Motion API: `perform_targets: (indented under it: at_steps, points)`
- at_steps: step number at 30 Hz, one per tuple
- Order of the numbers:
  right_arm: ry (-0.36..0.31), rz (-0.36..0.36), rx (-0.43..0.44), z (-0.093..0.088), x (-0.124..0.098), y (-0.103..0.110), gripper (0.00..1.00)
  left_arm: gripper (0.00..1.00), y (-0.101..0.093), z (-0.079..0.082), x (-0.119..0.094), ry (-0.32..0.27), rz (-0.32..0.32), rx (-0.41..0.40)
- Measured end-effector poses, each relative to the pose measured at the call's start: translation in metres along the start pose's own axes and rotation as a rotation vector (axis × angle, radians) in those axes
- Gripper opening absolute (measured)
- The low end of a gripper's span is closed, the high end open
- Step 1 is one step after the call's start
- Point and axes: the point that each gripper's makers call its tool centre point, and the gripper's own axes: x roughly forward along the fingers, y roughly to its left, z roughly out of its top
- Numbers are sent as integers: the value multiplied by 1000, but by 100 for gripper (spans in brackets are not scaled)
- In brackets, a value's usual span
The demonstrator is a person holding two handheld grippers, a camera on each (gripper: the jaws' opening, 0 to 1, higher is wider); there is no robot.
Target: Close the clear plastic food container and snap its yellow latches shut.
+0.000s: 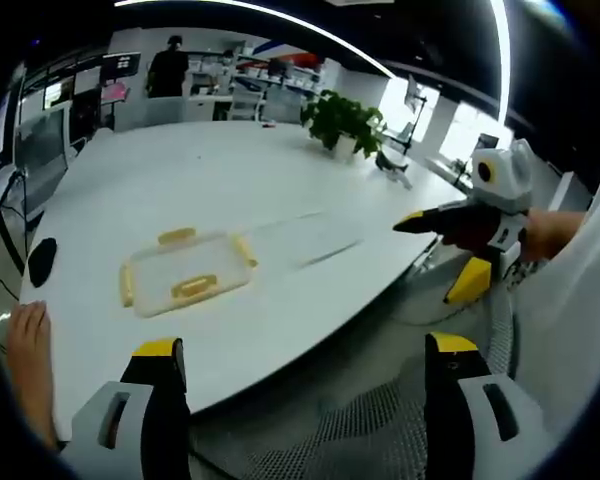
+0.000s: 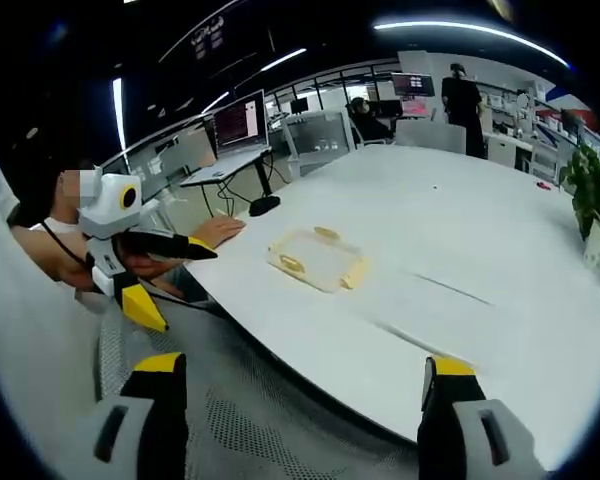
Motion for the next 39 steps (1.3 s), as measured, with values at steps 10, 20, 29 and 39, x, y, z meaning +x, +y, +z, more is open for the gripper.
perform_targets:
  at_steps: [10, 20, 29, 39]
  points:
    - [4, -2, -5, 0, 1, -1, 99, 99, 0, 0, 0, 1, 3, 5]
    - [10, -10, -20, -2, 2, -1, 99, 99, -1, -1, 0, 6, 4, 13]
    - [-2, -16, -7, 0, 1, -3, 99, 99, -3, -1, 0, 3, -4, 26]
    - [-4, -39, -17, 0, 0, -6, 99, 99, -4, 0, 0, -1, -10, 45]
